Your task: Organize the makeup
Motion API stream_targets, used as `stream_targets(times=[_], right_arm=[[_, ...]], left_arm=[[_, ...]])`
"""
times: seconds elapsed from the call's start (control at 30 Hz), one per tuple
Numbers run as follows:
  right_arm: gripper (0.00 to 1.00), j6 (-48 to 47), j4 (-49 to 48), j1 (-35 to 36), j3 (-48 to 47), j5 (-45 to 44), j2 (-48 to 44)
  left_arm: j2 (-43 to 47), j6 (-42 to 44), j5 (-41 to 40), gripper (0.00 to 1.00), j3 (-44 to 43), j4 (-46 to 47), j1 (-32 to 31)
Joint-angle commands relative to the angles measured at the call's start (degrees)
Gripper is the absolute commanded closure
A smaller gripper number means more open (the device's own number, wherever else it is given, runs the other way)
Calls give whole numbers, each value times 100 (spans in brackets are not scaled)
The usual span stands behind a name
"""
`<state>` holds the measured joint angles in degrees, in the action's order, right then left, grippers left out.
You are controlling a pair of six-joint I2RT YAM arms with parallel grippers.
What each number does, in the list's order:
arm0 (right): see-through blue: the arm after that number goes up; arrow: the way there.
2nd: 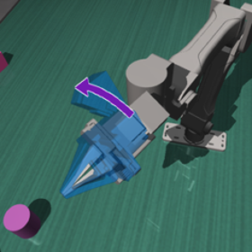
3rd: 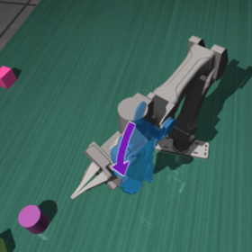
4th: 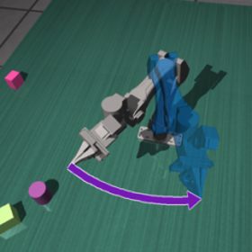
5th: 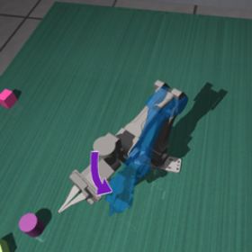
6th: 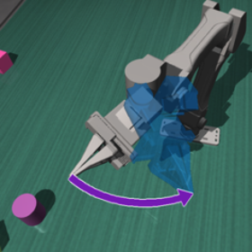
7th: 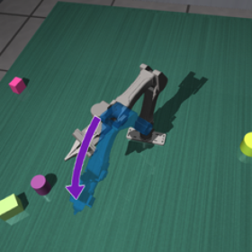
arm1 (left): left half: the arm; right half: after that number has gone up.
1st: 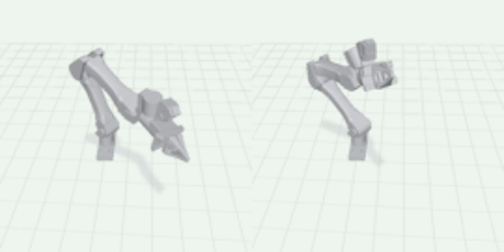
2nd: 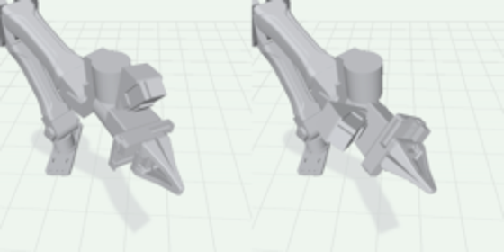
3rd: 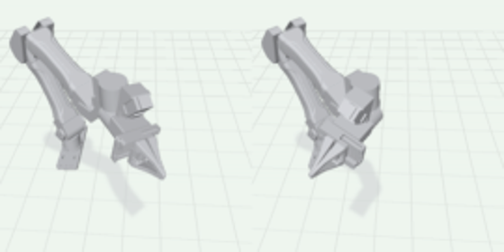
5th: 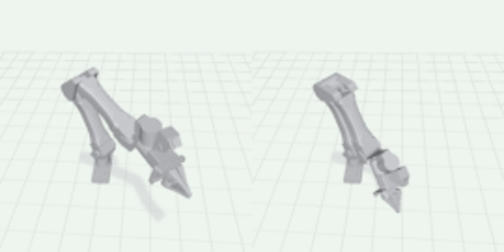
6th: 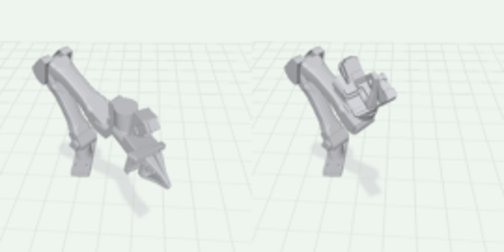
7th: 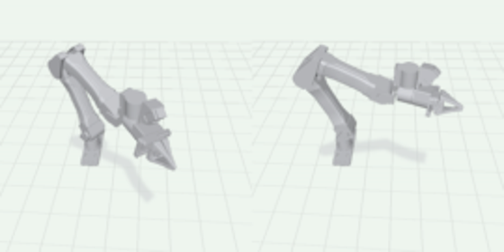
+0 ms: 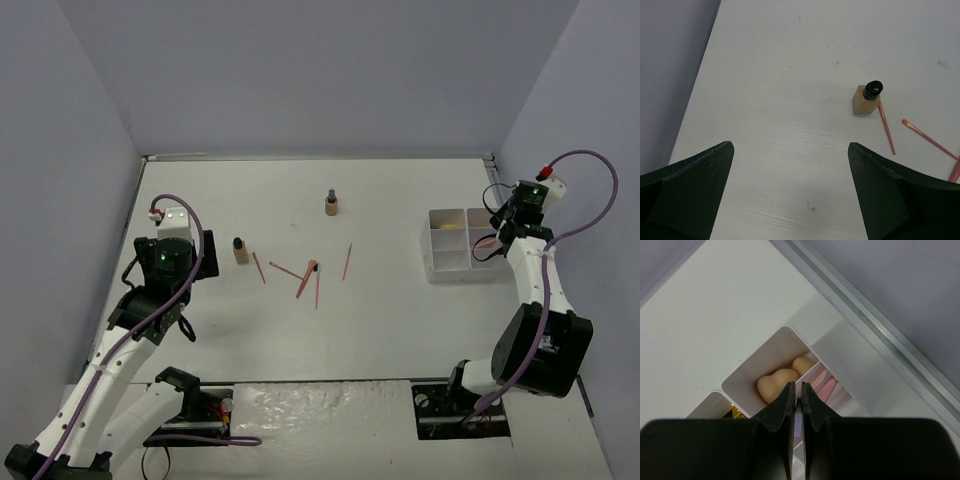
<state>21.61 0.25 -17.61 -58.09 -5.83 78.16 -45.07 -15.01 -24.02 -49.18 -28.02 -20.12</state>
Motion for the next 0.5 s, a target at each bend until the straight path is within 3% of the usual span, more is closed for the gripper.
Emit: stream_targets(times=[0.0, 0.17, 0.3, 0.47], right_arm=[[100, 19, -598, -18, 32, 87, 185], [97, 69, -623, -24, 59, 282, 444], [62, 99, -555, -6, 71, 395, 396], [45, -126, -121, 141, -292, 480, 194]], left_arm=[[248, 221, -351, 3, 140, 561, 55], [229, 201, -463, 3, 163, 596, 110], [192, 201, -438, 3, 171, 596, 122], [88, 180, -351, 3, 177, 599, 122]])
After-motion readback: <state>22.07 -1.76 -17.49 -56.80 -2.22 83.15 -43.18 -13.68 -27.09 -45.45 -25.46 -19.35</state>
